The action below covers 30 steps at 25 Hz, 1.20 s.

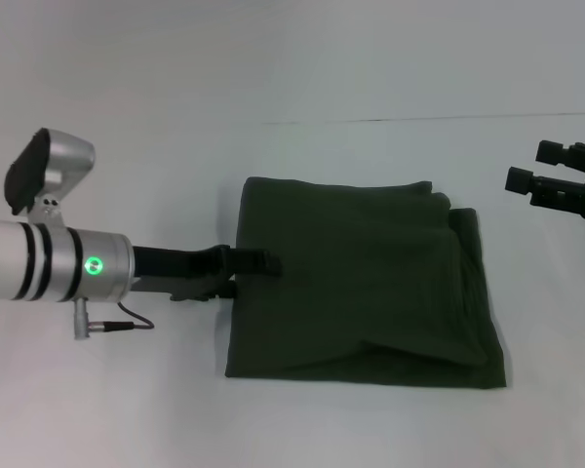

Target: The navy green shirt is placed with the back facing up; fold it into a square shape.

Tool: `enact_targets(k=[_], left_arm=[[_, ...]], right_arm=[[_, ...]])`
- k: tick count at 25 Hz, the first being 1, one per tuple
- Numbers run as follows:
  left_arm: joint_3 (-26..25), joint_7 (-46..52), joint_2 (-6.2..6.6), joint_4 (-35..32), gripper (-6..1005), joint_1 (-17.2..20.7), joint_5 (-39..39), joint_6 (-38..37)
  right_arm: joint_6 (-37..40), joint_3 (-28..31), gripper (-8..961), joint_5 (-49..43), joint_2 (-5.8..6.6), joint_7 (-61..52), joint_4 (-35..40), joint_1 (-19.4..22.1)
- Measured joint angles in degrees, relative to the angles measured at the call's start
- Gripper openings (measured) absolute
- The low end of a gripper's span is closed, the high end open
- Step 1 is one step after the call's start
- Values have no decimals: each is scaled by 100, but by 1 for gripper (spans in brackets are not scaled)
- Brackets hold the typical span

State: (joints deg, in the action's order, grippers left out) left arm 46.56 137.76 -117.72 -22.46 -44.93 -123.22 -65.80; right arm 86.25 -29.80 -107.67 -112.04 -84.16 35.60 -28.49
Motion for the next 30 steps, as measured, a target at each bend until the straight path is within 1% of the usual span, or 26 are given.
enact_targets(k=[1,8,11,17,22,28,30], left_arm=[[72,0,-48,15,949,-15,0,99],[134,-4,-102,32,947,-87,0,128],[189,-8,-148,38,947,-95,0,206],[366,10,-175,47,887,-104,0,356],[362,14,-175,49,657,-105,12,425],[373,33,-172,49,416,-106,5,428],[375,40,-172,49,180,-107,5,423]], right_arm=[[1,0,928,0,0,2,0,3],[5,1,928,2,-1,5,-9,32],[7,1,927,6,-1,5,-9,31],[7,4,927,24,-1,5,-10,37],[6,9,928,28,-1,3,-10,37],[6,10,927,34,-1,-29,-10,37],[6,10,927,42,-1,-38,-10,37]])
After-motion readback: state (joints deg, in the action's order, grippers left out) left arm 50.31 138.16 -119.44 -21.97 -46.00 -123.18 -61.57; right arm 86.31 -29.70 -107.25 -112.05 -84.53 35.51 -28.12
